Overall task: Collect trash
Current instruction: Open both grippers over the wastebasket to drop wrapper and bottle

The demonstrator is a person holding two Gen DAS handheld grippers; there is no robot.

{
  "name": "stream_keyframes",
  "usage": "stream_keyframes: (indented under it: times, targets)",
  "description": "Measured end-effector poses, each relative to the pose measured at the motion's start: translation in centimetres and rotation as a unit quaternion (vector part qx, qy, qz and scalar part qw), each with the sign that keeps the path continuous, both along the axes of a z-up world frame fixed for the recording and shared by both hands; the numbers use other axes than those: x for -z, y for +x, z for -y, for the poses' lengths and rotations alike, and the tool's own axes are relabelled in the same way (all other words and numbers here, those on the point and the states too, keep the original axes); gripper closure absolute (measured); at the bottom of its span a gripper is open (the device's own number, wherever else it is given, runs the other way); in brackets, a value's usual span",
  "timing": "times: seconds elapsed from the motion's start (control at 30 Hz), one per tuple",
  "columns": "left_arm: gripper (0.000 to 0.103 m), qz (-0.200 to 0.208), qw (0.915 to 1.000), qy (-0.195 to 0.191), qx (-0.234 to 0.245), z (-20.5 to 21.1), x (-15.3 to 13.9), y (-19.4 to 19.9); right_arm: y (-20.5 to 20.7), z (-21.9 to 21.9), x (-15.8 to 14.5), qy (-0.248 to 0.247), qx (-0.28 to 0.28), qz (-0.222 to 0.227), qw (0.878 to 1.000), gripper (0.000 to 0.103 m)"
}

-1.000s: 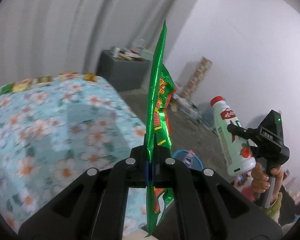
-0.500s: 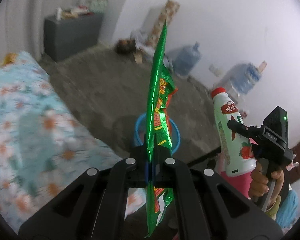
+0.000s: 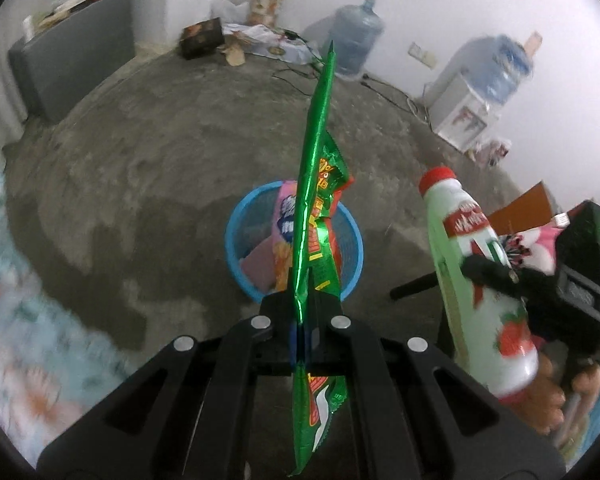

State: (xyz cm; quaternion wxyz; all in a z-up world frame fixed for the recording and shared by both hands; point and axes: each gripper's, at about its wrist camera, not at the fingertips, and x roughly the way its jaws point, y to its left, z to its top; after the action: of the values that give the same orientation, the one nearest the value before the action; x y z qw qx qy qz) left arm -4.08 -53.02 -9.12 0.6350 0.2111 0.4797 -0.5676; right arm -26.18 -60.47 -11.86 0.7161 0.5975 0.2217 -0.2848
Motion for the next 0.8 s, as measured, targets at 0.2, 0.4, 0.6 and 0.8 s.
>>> stream_keyframes:
  times: [0.2, 0.4, 0.6, 0.8]
  targets:
    - [0.063, 0.037, 0.9991, -0.002, 0.019, 8.3, 3.9, -1.4, -1.6, 0.7, 1.9, 0.013, 0.019, -0.001, 1.0, 0.045]
    - [0.033, 0.072, 0.9964, 0.033, -0.031, 10.1, 6.2, 0.1, -1.3, 2.2, 4.7, 0.036, 0.03, -0.002, 0.999, 0.045]
    - [0.033, 0.071, 0.9962, 0.012, -0.049, 6.2, 1.7, 2.9, 1.2, 4.5, 6.8, 0.043, 0.033, -0.036, 0.998, 0.044]
    - [0.021, 0.079, 0.9937, -0.033, -0.073, -0.6, -5.7, 5.1, 5.8, 8.5, 11.7, 0.042, 0.01, -0.098, 0.994, 0.023]
